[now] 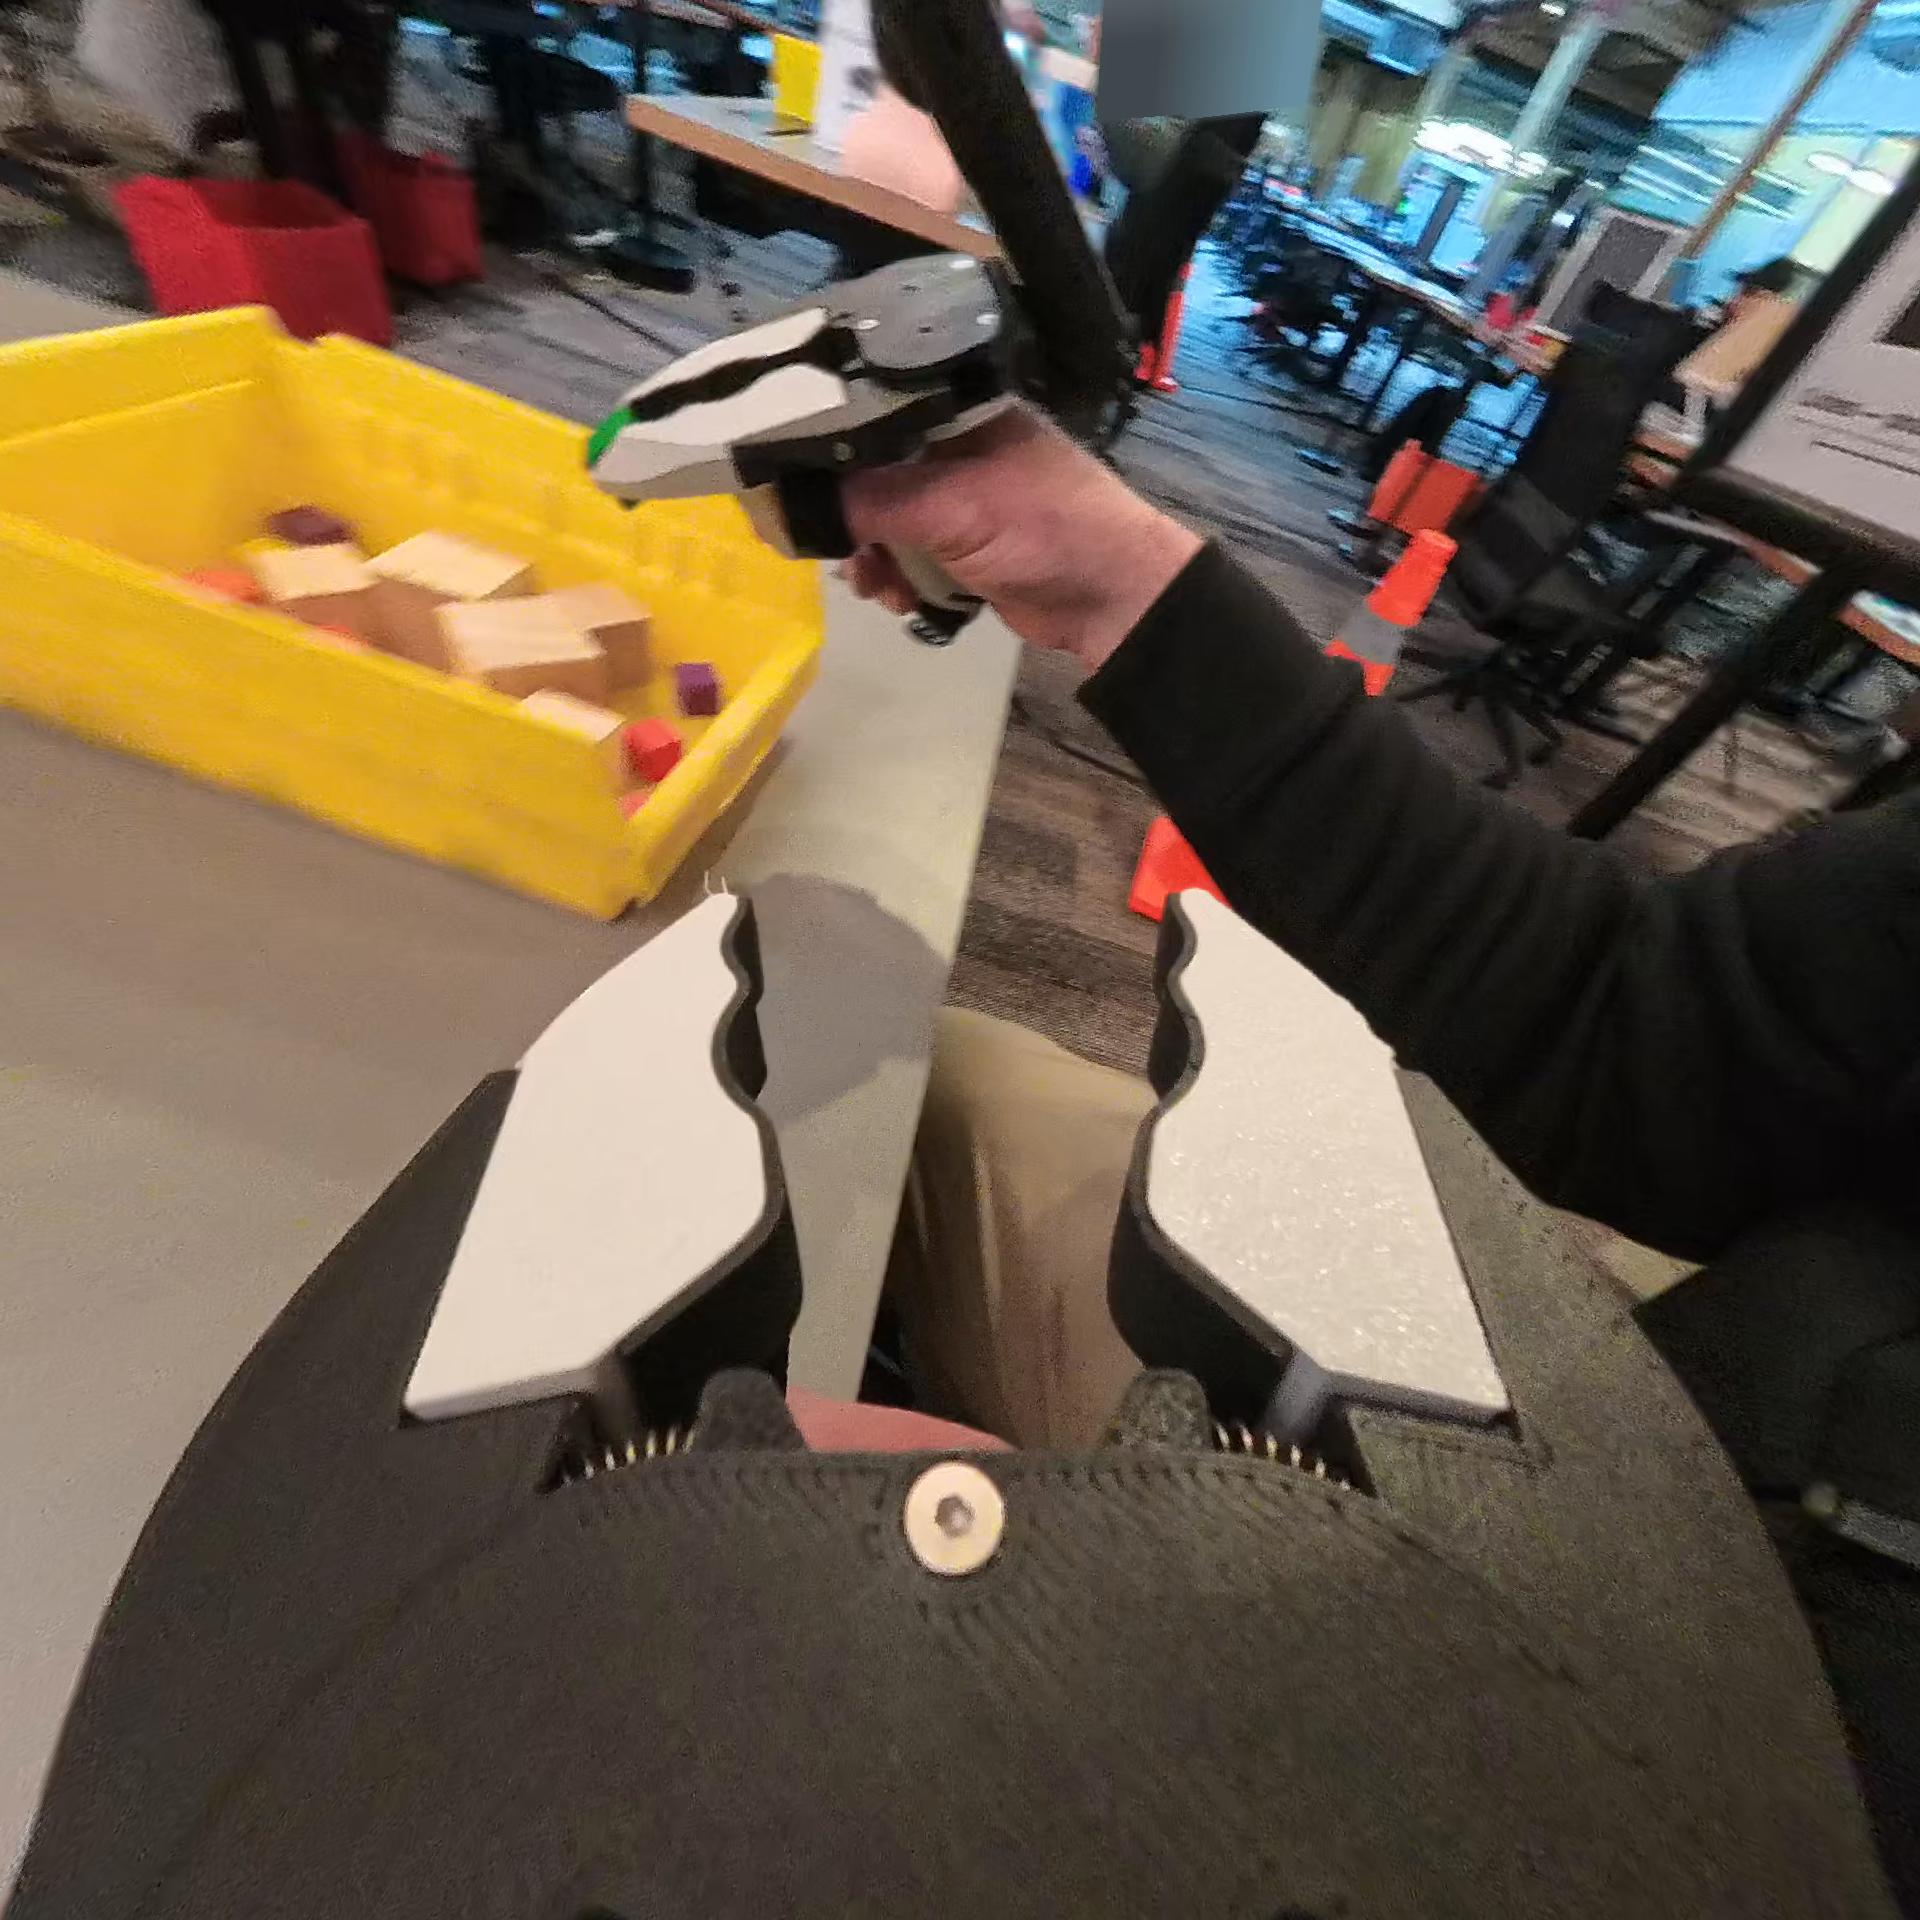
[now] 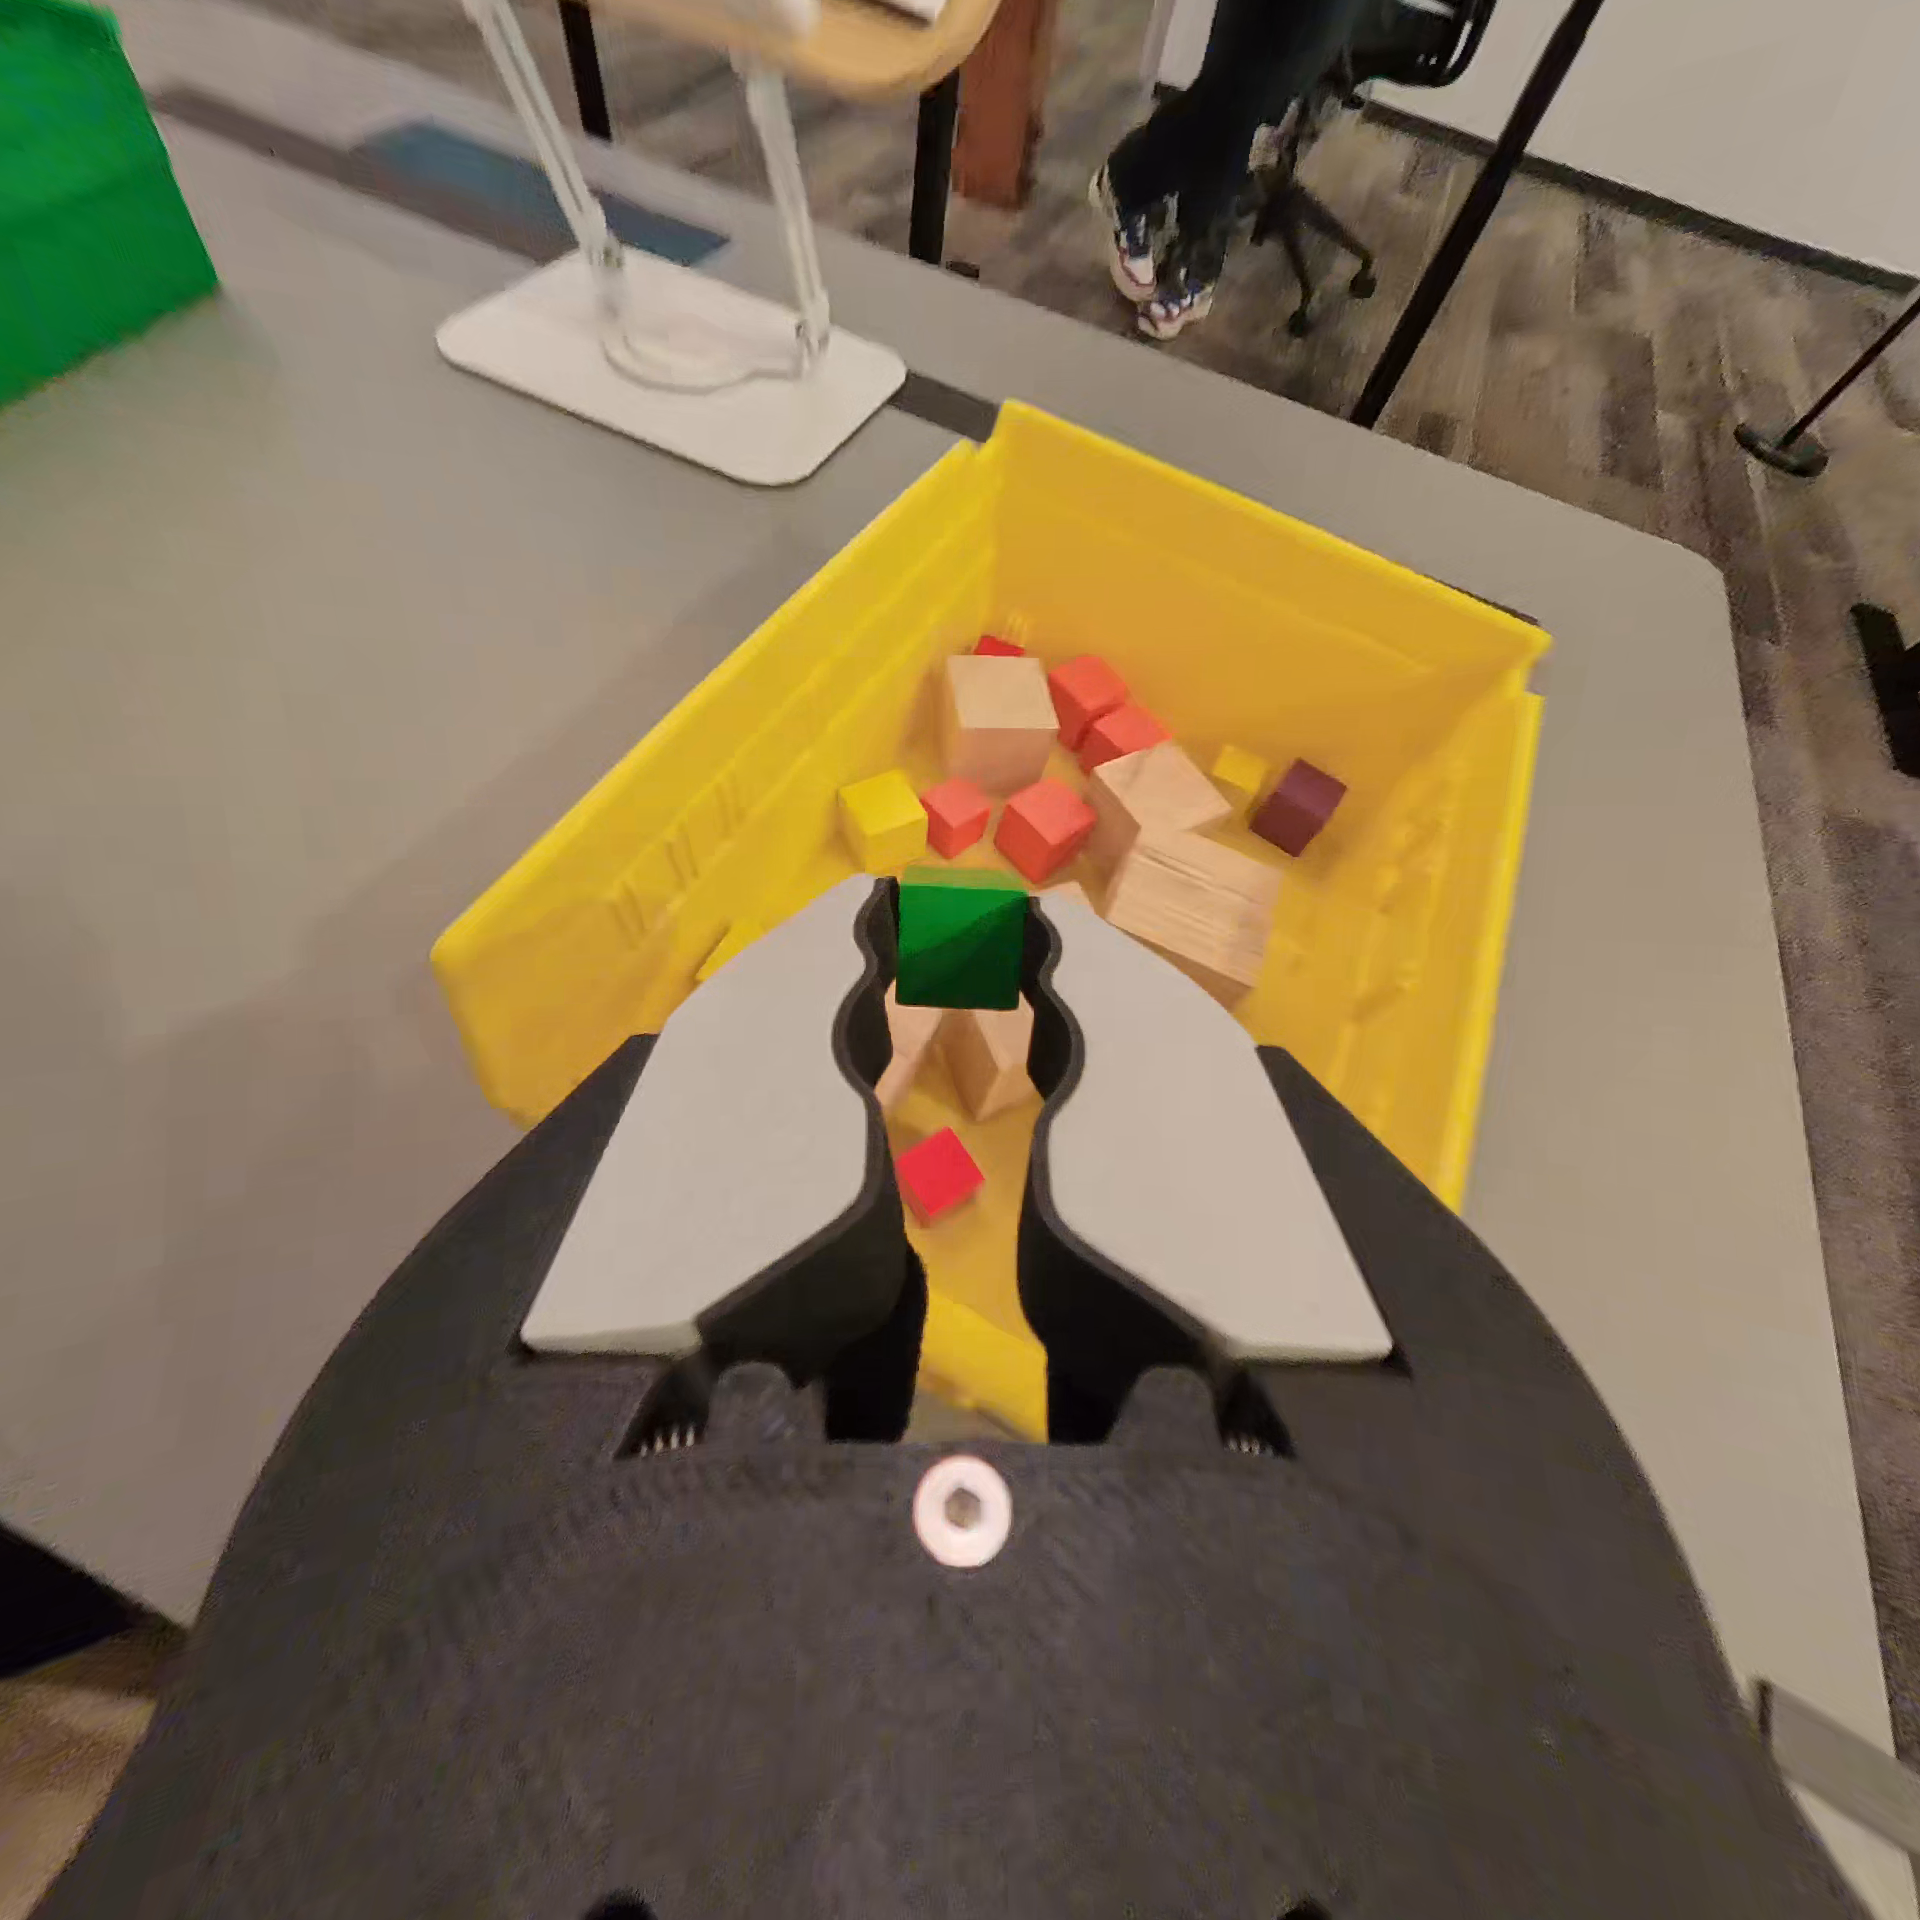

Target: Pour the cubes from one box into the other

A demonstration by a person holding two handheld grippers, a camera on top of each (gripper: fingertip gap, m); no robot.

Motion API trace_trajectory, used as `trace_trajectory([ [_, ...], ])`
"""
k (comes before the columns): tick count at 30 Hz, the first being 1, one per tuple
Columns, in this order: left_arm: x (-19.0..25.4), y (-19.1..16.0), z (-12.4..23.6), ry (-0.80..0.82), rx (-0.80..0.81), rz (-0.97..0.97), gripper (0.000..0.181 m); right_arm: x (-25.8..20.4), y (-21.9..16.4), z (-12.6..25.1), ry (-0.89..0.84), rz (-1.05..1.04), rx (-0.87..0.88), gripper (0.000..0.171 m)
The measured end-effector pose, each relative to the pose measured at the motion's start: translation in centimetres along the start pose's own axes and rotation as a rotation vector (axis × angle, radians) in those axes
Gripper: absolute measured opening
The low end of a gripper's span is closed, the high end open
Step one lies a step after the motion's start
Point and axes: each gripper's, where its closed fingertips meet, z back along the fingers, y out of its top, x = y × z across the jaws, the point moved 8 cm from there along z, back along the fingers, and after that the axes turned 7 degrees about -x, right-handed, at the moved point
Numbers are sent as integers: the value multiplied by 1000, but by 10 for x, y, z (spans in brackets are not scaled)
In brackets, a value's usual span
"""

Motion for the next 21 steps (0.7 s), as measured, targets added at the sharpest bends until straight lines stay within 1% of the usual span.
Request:
trace_trajectory([
  [1, -8, -8, 11, 30, 6, 21, 72, -5, 1, -12, 10, 12, -3, 17],
  [2, -16, -16, 19, 53, 0, 38, 72, -6, 1, -25, 4, 3, -4, 17],
  [3, -24, -23, 25, 79, -14, 51, 74, -2, -1, -38, -37, -14, -16, 25],
  [5, -38, -35, 36, 139, -17, 69, 76, 6, 0, -50, -127, 19, 0, 65],
  [7, -51, -43, 46, 157, -7, 104, 76, 12, 8, -50, -115, 54, 81, 56],
  [8, -58, -47, 49, 174, -12, 120, 76, 17, 12, -50, -96, 49, 109, 55],
  [9, -66, -51, 52, 193, -18, 139, 76, 27, 16, -49, -106, 32, 123, 58],
  [11, -81, -56, 55, 215, -2, 187, 75, 50, 23, -45, -138, 4, 150, 56],
  [13, -94, -61, 54, 217, -6, 234, 75, 74, 29, -37, -135, -59, 191, 55],
  [16, -110, -63, 52, 249, -6, 256, 74, 110, 38, -18, -167, -156, 242, 43],
  [18, -115, -60, 49, 279, -6, 233, 73, 121, 43, -10, -154, -139, 210, 45],
  [21, -115, -46, 51, 326, -14, 160, 76, 131, 48, -8, -206, -52, 81, 55],
])
